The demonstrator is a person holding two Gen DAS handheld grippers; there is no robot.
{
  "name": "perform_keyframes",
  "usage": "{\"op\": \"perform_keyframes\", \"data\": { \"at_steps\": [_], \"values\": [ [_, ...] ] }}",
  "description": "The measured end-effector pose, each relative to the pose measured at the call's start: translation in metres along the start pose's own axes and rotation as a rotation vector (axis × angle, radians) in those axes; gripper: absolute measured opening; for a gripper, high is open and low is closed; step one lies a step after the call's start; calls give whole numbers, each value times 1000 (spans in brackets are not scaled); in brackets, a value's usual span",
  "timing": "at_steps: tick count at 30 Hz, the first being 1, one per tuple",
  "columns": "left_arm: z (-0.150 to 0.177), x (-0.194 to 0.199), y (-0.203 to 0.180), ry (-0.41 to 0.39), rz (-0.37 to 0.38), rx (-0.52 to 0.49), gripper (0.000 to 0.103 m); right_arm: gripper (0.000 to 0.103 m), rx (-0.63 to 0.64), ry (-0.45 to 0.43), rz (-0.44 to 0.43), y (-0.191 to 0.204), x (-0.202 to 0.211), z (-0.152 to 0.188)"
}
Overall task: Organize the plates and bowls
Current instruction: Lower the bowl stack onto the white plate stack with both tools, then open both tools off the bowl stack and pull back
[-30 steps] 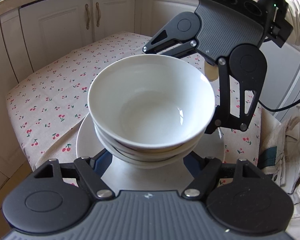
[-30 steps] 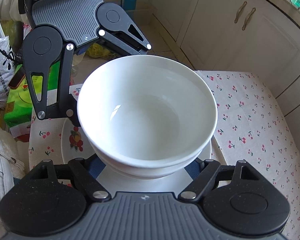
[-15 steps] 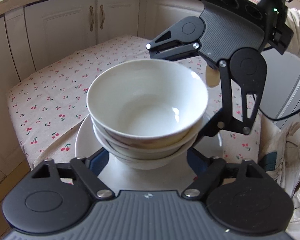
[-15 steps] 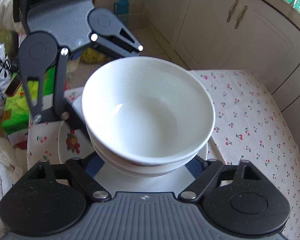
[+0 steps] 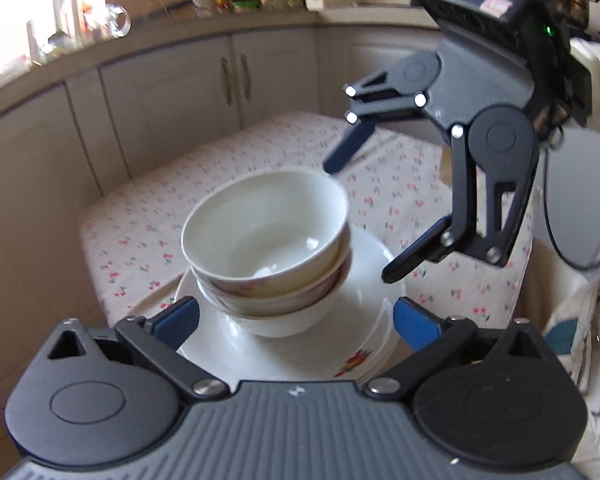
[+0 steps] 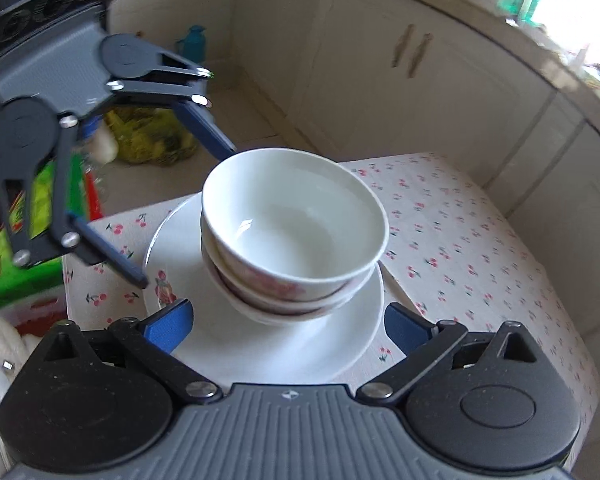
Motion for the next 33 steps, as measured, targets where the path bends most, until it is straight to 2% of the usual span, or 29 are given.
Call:
{"op": "perform_keyframes", "data": {
  "at_steps": [7, 11, 15, 20, 23, 29, 33],
  "values": [
    [2, 26, -26, -41, -123, 103, 102, 103, -111, -44, 129, 27, 25, 13],
    [6, 35, -30, -38, -164, 270, 102, 103, -211, -93, 162, 35, 35, 26],
    [10, 42, -43, -66, -266, 374, 102, 103, -359, -114, 263, 42, 40, 41],
    [6, 47, -67, 3, -408, 485, 102, 103, -571, -92, 396, 49, 43, 61],
    [5, 51, -79, 43, -431, 547, 102, 103, -640, -102, 449, 59, 52, 73],
    [-2, 64, -109, 44, -484, 511, 102, 103, -710, -111, 512, 80, 77, 91],
    [-4, 71, -116, 31, -451, 535, 102, 103, -739, -137, 516, 95, 92, 100]
  ]
}}
Point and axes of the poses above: each gripper's, at about its wrist camera, not at the fingertips, and x roughly against the way its jaws point, y to its left, z to its underside, the point moved 1 cm from there along -x, roughly the way its jaws point, and after that the axes turned 10 degrees about -z, right-handed, at the moved point
